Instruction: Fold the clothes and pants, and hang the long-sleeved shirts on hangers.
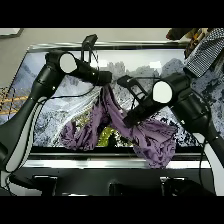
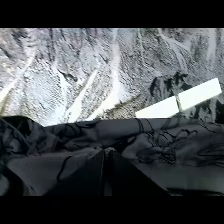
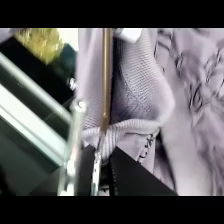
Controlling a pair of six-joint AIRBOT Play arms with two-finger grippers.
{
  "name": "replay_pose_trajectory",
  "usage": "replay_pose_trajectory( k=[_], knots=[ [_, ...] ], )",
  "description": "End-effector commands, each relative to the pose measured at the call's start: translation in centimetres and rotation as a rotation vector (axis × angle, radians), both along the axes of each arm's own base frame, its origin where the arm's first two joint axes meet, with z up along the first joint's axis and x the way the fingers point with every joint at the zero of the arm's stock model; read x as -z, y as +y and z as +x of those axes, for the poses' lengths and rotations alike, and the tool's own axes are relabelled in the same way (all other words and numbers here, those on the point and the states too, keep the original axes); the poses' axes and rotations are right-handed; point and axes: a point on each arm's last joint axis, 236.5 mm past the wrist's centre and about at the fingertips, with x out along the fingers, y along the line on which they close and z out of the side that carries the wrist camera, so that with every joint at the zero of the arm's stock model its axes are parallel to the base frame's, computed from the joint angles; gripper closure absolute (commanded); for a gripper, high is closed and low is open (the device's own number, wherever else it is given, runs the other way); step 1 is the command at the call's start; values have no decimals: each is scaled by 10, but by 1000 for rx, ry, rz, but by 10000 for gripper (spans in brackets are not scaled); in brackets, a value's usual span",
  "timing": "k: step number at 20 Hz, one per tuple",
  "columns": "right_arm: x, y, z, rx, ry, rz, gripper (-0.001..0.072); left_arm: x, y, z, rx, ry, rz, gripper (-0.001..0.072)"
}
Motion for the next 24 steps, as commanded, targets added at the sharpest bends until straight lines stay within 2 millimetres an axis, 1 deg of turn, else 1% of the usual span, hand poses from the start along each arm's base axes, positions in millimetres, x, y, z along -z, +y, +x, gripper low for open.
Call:
replay_pose_trajectory(
  k=[1,2,4,5,8,10,11,12,13,14,15,17,18,19,20,22,24],
  knots=[
    [-3,17,28,-23,-111,55,665,1,-23,-29,70,97,-74,680],
    [-6,21,35,-23,-143,72,665,2,-27,-34,89,106,-83,680],
    [-11,28,48,-12,-194,106,665,-5,-35,-40,128,96,-109,680],
    [-13,32,52,-9,-209,123,665,-7,-35,-41,130,95,-109,681],
    [-18,43,55,-43,-237,167,665,-6,-34,-42,134,98,-103,680],
    [-18,41,53,-68,-236,152,664,-10,-27,-37,119,90,-108,676],
    [-18,39,51,-78,-239,142,664,-16,-19,-32,103,79,-114,625],
    [-20,37,50,-91,-246,134,664,-24,-9,-27,83,65,-120,480],
    [-23,36,50,-103,-260,134,664,-34,5,-19,55,46,-129,227],
    [-27,36,49,-115,-272,135,664,-44,20,-12,35,17,-132,66],
    [-31,35,48,-123,-282,136,664,-56,38,-4,21,-22,-130,35],
    [-34,34,45,-135,-291,135,664,-73,78,8,-7,-86,-110,35],
    [-34,33,44,-149,-292,130,664,-77,96,11,3,-111,-82,35],
    [-34,32,43,-165,-295,123,664,-77,114,10,39,-135,-36,35],
    [-34,32,42,-186,-300,115,664,-73,127,7,87,-146,10,35],
    [-34,31,42,-227,-317,101,664,-54,139,-3,218,-147,104,35],
    [-34,31,42,-267,-334,90,664,-32,138,-11,351,-155,159,35]
  ],
)
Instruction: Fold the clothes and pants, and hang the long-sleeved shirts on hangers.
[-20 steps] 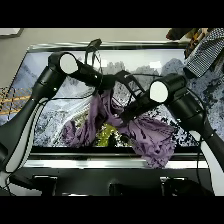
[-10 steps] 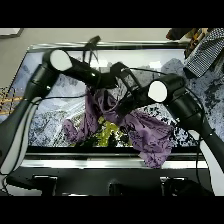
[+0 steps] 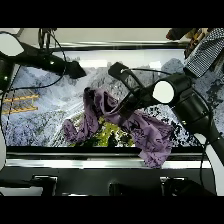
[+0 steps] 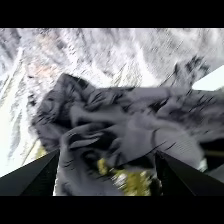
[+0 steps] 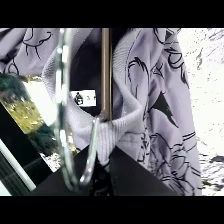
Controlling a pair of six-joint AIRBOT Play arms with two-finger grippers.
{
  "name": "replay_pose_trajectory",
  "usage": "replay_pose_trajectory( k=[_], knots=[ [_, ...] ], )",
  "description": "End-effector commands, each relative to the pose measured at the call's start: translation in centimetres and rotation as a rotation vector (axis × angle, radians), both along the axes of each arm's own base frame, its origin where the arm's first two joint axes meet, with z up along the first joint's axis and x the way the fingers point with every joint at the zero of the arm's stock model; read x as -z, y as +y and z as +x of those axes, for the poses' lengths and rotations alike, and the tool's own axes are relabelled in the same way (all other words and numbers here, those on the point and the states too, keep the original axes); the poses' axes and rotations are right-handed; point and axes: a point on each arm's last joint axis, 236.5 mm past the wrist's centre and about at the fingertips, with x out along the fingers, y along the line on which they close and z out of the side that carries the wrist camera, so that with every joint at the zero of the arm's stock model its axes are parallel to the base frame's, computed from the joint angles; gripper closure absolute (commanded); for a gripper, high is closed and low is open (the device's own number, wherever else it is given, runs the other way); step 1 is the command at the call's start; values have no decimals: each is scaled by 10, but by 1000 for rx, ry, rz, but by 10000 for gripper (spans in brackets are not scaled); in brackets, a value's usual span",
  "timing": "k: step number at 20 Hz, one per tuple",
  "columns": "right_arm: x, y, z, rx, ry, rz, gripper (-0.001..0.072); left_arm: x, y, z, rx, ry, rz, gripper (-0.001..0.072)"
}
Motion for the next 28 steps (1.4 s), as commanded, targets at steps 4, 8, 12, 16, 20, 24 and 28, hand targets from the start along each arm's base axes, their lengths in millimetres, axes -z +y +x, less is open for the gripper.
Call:
replay_pose_trajectory(
  k=[4,8,12,16,20,24,28],
  knots=[
    [-1,-1,-1,-106,-56,-47,664,77,8,-34,335,39,166,35],
    [2,-2,-4,-164,-67,-78,662,103,2,-49,530,0,179,35],
    [6,-5,-10,-172,-39,-92,661,103,1,-44,634,-100,213,41],
    [8,-3,-21,-188,6,-82,663,109,-2,-38,676,-138,221,43],
    [7,1,-23,-190,15,-62,663,115,-20,-45,751,-155,194,43],
    [7,1,-23,-189,13,-60,663,123,-33,-55,794,-130,186,416],
    [10,-4,-27,-194,32,-82,663,117,-23,-64,789,-82,177,680]
  ],
)
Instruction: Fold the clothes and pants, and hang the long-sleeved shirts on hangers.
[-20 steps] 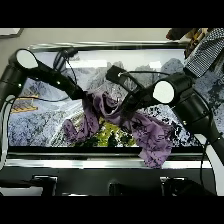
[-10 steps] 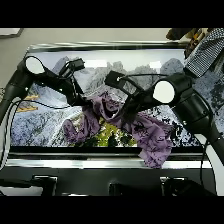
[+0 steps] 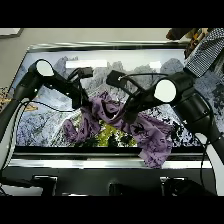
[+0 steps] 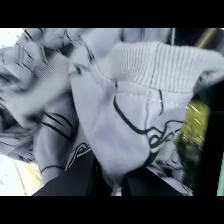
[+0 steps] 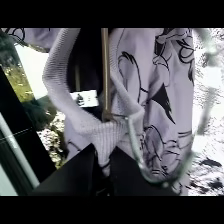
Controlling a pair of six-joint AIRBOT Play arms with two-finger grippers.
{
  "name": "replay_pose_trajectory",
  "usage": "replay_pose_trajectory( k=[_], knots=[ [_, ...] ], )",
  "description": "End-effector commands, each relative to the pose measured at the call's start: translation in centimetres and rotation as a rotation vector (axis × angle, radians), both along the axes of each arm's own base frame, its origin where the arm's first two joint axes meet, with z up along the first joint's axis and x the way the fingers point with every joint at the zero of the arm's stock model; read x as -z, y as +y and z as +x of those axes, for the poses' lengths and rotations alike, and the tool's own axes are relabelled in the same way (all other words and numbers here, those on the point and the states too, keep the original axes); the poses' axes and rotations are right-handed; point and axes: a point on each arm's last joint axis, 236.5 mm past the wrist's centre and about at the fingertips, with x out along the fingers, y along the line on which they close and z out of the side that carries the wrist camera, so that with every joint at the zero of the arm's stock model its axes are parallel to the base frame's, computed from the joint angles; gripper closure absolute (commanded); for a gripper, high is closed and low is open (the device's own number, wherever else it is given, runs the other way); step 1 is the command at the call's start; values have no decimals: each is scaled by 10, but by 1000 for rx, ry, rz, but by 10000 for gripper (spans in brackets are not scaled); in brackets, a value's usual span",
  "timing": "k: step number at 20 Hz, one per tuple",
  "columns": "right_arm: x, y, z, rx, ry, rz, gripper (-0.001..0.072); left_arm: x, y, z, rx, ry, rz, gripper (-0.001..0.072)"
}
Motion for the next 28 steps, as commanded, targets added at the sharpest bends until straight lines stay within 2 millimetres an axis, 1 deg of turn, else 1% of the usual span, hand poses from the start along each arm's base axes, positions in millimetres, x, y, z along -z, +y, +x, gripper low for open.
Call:
replay_pose_trajectory(
  k=[1,2,3,5,6,7,8,9,10,11,12,14,15,16,17,18,19,21,22,23,24,25,26,27,28],
  knots=[
    [6,-10,-7,-6,27,-50,621,-10,5,-3,-55,34,-10,680],
    [8,-20,-6,18,29,-85,518,-17,9,-2,-79,29,-15,680],
    [5,-28,-3,81,21,-97,444,-25,12,-1,-93,16,-20,680],
    [-14,-47,7,206,-46,-98,360,-41,14,-4,-96,-22,-31,681],
    [-30,-60,12,265,-105,-93,314,-49,15,-6,-96,-40,-37,681],
    [-49,-73,16,317,-163,-88,306,-59,15,-9,-107,-54,-44,681],
    [-71,-88,18,377,-226,-81,258,-67,16,-11,-124,-62,-51,681],
    [-96,-107,20,447,-301,-75,210,-76,17,-14,-144,-70,-57,681],
    [-119,-129,20,524,-375,-73,209,-85,17,-18,-159,-80,-66,681],
    [-139,-152,16,595,-442,-76,207,-97,17,-23,-167,-98,-77,681],
    [-158,-177,10,676,-501,-76,208,-109,17,-29,-170,-121,-87,681],
    [-190,-215,-7,826,-590,-24,211,-134,18,-42,-164,-180,-109,681],
    [-202,-233,-17,899,-623,3,211,-147,17,-50,-156,-209,-121,681],
    [-209,-248,-26,952,-644,10,203,-157,17,-58,-152,-232,-131,682],
    [-211,-260,-35,995,-653,12,196,-168,15,-67,-140,-258,-142,681],
    [-207,-266,-40,1018,-645,14,163,-176,13,-74,-127,-279,-151,682],
    [-200,-268,-43,1040,-626,22,162,-183,11,-82,-115,-296,-160,681],
    [-177,-265,-43,1093,-570,47,137,-195,8,-94,-98,-325,-175,682],
    [-162,-257,-38,1115,-533,75,85,-199,9,-97,-96,-336,-179,681],
    [-148,-244,-32,1142,-481,138,57,-202,10,-99,-96,-345,-183,681],
    [-130,-221,-23,1168,-398,224,18,-204,10,-100,-96,-349,-185,681],
    [-113,-198,-14,1206,-300,304,16,-204,10,-101,-96,-350,-185,681],
    [-101,-177,-5,1221,-224,350,15,-204,10,-100,-96,-349,-185,681],
    [-92,-162,6,1223,-183,365,12,-203,10,-100,-96,-348,-185,681],
    [-88,-157,19,1257,-154,378,11,-203,10,-100,-96,-348,-184,681]
  ],
)
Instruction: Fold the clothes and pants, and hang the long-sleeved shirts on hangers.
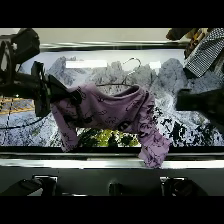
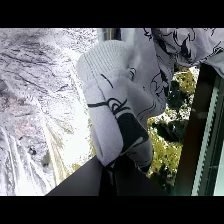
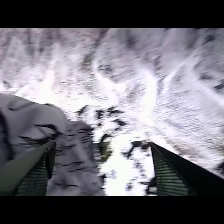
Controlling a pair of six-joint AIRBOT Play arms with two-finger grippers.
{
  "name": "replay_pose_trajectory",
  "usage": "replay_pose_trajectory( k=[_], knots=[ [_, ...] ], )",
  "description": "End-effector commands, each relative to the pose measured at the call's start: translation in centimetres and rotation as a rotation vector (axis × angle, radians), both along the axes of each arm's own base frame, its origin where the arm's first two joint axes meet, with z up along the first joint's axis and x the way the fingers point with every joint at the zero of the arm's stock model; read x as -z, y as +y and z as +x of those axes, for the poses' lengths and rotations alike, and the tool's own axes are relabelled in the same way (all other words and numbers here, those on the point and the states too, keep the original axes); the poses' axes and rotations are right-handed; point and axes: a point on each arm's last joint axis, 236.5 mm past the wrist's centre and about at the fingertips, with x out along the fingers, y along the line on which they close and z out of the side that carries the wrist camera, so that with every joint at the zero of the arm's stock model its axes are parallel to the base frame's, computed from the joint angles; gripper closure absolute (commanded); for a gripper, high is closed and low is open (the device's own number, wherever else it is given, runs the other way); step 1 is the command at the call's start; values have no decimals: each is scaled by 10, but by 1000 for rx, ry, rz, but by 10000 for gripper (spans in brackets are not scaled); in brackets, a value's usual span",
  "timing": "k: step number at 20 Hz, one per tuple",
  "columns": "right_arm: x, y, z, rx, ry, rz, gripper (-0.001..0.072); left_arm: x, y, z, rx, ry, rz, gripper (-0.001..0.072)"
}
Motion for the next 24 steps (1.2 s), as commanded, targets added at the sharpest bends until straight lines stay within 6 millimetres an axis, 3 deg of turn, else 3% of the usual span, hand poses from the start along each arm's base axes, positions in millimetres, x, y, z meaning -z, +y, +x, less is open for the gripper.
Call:
replay_pose_trajectory(
  k=[1,3,5,6,9,10,12,14,16,20,24],
  knots=[
    [31,41,34,86,105,282,10,-3,0,-2,1,-9,-4,681],
    [25,37,57,85,172,491,14,-2,0,-2,1,-7,-3,680],
    [1,27,73,-153,134,523,56,-2,-1,0,-1,-7,-5,681],
    [2,11,70,-279,117,398,56,-1,-1,0,-1,-6,-4,681],
    [39,-24,43,-610,215,-43,56,0,-1,1,-1,-2,-2,680],
    [44,-22,42,-711,213,-120,61,1,-1,1,-1,0,-2,680],
    [49,-4,52,-819,180,-88,111,3,-2,2,0,5,0,680],
    [53,22,57,-949,146,0,110,5,-2,4,0,10,2,680],
    [67,29,53,-1075,159,-9,89,6,-2,5,0,14,3,680],
    [81,34,62,-1142,148,12,89,6,-2,5,0,14,3,680],
    [96,58,75,-1234,120,42,89,6,-2,5,-1,14,3,679]
  ],
)
